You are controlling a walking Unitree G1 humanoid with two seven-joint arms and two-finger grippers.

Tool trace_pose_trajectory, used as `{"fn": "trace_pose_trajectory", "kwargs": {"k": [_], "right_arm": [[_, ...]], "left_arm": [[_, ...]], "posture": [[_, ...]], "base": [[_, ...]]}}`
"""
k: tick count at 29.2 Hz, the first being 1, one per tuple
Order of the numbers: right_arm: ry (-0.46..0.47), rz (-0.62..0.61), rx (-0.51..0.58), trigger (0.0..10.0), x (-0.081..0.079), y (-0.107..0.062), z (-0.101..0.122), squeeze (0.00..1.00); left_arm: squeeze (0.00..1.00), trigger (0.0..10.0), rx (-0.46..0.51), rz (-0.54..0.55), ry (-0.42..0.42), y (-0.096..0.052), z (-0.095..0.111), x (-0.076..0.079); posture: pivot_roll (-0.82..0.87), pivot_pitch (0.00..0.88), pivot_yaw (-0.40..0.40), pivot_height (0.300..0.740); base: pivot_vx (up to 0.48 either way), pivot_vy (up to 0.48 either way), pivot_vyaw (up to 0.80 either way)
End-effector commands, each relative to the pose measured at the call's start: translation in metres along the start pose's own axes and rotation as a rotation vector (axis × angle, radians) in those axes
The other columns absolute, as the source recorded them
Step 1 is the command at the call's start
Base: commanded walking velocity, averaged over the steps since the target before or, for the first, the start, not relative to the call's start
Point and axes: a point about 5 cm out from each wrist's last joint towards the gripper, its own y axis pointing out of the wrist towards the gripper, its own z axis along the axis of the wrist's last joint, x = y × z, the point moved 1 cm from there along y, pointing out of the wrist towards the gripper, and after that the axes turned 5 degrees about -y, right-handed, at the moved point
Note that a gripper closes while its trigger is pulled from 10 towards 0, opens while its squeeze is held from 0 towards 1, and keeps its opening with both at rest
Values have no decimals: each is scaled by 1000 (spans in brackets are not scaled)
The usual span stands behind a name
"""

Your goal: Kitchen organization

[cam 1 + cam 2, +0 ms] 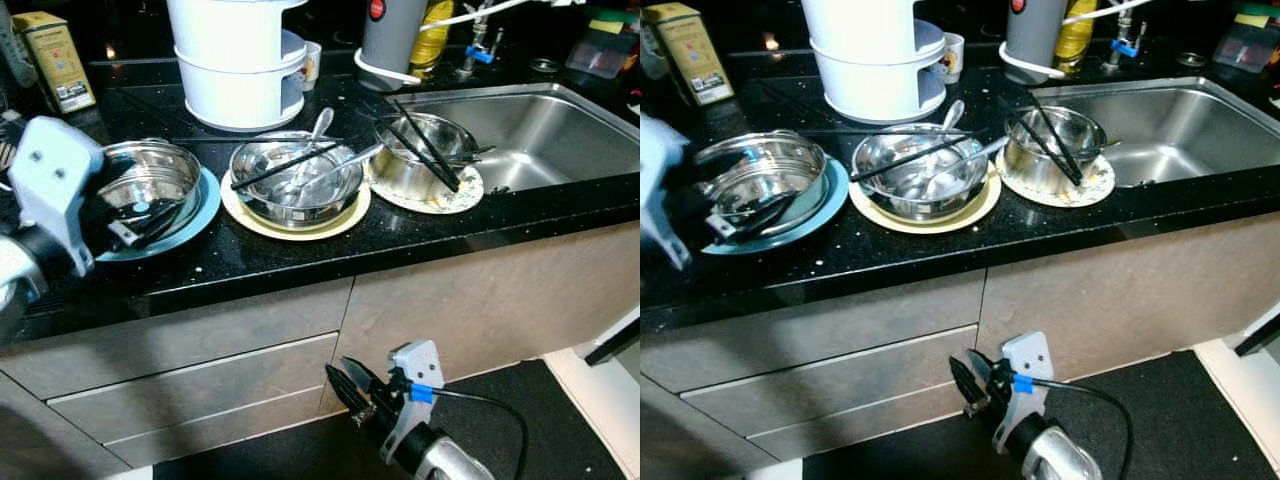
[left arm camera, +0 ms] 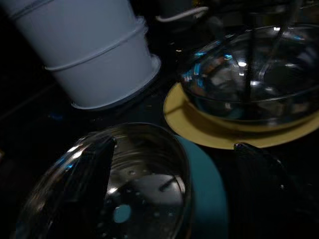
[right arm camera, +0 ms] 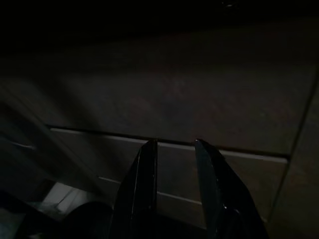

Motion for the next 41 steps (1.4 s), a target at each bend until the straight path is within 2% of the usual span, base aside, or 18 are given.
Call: {"fn": "trace_pose_trajectory", "kwargs": {"k": [1,3,4,5,8,11,13,16,19,26,30,34,35,36,39,40,41], "right_arm": [[2,5,-43,10000,-1,-3,-8,0],[3,10,-45,10000,-1,-2,-8,0],[2,16,-50,10000,-2,-2,-9,0],[2,21,-54,10000,-2,-2,-10,0],[2,24,-58,10000,-2,-3,-10,0],[3,26,-63,10000,-2,-4,-11,0],[3,26,-63,10000,-2,-4,-11,0],[3,25,-64,10000,-2,-4,-11,0],[2,25,-66,10000,-2,-4,-11,0],[4,22,-70,10000,-1,-6,-12,0],[6,23,-71,10000,-2,-6,-12,0],[6,24,-72,10000,-1,-5,-12,0],[6,24,-72,10000,-1,-5,-12,0],[6,24,-73,10000,-1,-6,-12,0],[6,23,-73,10000,-1,-6,-12,0],[6,23,-74,10000,-2,-6,-12,0],[6,23,-75,10000,-2,-6,-13,0]], "left_arm": [[1000,10000,-40,-55,-22,4,-5,1],[1000,10000,-57,-80,-37,9,-7,0],[624,10000,-68,-111,-44,13,-7,-2],[0,10000,-81,-148,-57,17,-7,-5],[0,10000,-93,-177,-64,21,-6,-10],[0,10000,-180,-246,-15,27,-8,-21],[0,10000,-180,-246,-15,27,-8,-21],[0,10000,-277,-270,60,30,-13,-33],[0,10000,-374,-322,100,29,-15,-38],[0,10000,-435,-376,130,32,-10,-48],[0,10000,-451,-389,140,32,-10,-50],[0,10000,-499,-453,137,30,-15,-49],[0,8745,-511,-465,140,29,-16,-50],[0,3843,-524,-477,144,29,-17,-51],[0,3529,-532,-487,146,29,-17,-52],[0,1569,-541,-497,148,28,-17,-52],[0,902,-547,-505,149,29,-17,-53]], "posture": [[13,182,-49,740],[14,181,-47,740],[14,181,-43,740],[14,181,-41,740],[14,181,-39,740],[12,180,-38,740],[12,180,-38,740],[12,181,-35,740],[12,182,-33,740],[14,184,-33,740],[14,184,-33,740],[14,184,-34,740],[14,184,-34,740],[15,182,-31,740],[15,182,-31,740],[15,182,-31,740],[17,179,-31,740]], "base": [[0,0,0],[0,0,0],[0,0,0],[0,0,0],[0,0,0],[0,0,0],[0,0,0],[0,0,0],[0,0,0],[0,0,0],[0,0,0],[0,0,0],[0,0,0],[0,0,0],[0,0,0],[0,0,0],[0,0,0]]}}
